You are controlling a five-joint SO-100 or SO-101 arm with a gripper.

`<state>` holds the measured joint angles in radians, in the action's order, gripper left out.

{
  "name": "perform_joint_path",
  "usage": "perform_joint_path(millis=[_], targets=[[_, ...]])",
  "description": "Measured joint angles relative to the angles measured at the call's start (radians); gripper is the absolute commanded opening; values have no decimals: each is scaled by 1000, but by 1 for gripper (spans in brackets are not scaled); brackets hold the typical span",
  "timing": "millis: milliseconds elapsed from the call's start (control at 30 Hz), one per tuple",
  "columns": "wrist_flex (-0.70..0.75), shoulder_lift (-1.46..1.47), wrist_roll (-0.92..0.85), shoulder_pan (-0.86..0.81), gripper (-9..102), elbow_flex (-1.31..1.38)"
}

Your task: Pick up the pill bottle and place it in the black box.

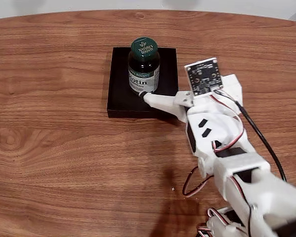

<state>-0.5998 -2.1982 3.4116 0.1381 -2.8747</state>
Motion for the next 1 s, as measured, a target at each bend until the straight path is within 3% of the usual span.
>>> perform_joint_path(millis=[300, 1000], targets=[[342, -408, 0, -74, 44, -49], [607, -811, 0, -209, 21, -112]])
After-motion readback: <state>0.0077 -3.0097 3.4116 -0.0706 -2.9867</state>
